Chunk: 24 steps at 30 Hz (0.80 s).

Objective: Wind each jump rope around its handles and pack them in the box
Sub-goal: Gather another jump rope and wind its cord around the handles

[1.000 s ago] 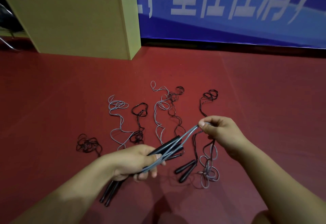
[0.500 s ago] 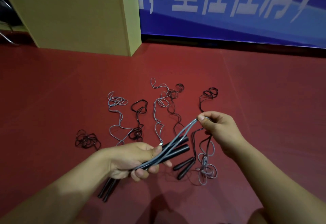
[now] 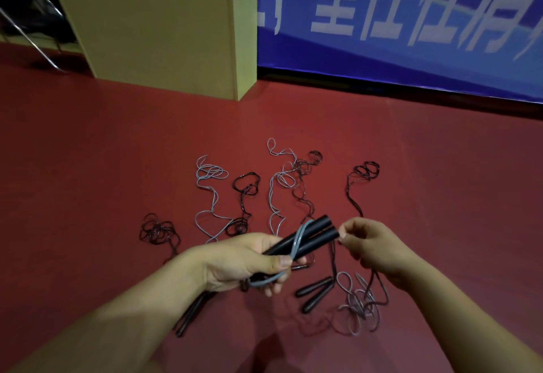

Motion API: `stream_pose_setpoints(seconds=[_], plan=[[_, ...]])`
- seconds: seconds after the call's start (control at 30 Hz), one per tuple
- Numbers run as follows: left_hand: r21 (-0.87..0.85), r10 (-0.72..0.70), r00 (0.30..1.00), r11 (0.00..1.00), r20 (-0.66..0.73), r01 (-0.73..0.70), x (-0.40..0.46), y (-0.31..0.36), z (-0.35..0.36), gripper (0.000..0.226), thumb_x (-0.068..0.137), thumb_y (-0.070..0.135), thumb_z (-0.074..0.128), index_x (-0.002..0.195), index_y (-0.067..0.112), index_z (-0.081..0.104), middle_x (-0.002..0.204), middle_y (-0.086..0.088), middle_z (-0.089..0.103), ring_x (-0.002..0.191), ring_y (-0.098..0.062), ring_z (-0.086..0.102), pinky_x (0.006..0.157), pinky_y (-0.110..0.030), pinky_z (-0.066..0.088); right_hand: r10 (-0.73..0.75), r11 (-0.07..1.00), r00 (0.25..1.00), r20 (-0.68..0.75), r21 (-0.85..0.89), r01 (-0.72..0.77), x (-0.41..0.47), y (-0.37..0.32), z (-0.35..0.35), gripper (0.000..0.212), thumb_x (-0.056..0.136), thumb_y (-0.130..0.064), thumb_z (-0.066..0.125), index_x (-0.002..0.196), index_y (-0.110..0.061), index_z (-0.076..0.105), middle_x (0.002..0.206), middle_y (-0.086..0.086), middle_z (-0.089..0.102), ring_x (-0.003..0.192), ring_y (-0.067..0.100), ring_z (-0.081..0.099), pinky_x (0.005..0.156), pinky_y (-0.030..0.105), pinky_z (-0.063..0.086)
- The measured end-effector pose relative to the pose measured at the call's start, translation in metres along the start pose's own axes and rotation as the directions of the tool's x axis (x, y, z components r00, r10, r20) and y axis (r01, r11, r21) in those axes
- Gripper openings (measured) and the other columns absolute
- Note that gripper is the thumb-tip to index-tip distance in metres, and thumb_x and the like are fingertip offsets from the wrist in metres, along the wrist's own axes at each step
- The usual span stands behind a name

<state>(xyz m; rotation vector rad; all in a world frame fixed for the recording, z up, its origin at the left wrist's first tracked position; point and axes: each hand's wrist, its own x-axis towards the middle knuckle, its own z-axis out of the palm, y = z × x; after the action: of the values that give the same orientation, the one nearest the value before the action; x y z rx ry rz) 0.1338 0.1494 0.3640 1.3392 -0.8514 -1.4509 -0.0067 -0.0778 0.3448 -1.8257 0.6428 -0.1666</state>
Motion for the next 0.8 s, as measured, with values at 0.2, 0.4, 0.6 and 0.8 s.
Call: stream_pose_setpoints(seconds=[0.2,0.4,0.6,0.8], plan=[[-0.029,0.01,0.932,0.999,-0.362,-0.022,0.009,-0.001,-0.004,0.01,0.1,0.01,0.052,0.099,0.013,0.062,0.078,-0.003,0.06,0.055,-0.013,0.057,0.046,-0.024,0.047,0.086,0.996,0.966,0.243,-0.057,-0.074,-0.008,-0.004,0.014,0.021,0.1,-0.017,0.053,0.08,-0.011,0.057,0.068,0.006,0.053,0.054,0.015,0.046,0.047,0.024,0.038],[0.012,0.007,0.794,1.0,-0.608,0.0,0.013,-0.004,-0.014,0.014,0.101,0.011,0.05,0.09,0.009,0.058,0.073,-0.003,0.058,0.049,-0.012,0.053,0.044,-0.026,0.044,0.023,0.998,0.935,0.354,-0.06,-0.002,-0.013,-0.02,0.023,0.021,0.101,-0.028,0.052,0.101,-0.028,0.072,0.063,-0.005,0.038,0.058,0.011,0.035,0.057,0.024,0.034],[-0.019,0.003,0.693,1.0,-0.721,-0.024,0.016,-0.002,-0.014,0.016,0.101,0.011,0.05,0.088,0.01,0.058,0.075,-0.004,0.058,0.047,-0.01,0.051,0.041,-0.024,0.042,-0.025,0.989,0.988,0.153,-0.142,0.047,-0.011,-0.026,0.031,0.022,0.097,-0.027,0.059,0.119,-0.028,0.058,0.09,-0.007,0.06,0.067,-0.003,0.052,0.066,0.017,0.043],[-0.004,0.039,0.676,0.998,-0.736,-0.061,0.015,-0.002,-0.016,0.013,0.101,0.011,0.05,0.098,0.006,0.061,0.077,-0.004,0.06,0.05,-0.011,0.052,0.043,-0.025,0.043,0.01,0.994,0.986,0.164,-0.106,0.008,-0.011,-0.027,0.024,0.008,0.098,-0.018,0.056,0.097,-0.016,0.064,0.072,0.002,0.057,0.049,0.008,0.043,0.045,0.022,0.034]])
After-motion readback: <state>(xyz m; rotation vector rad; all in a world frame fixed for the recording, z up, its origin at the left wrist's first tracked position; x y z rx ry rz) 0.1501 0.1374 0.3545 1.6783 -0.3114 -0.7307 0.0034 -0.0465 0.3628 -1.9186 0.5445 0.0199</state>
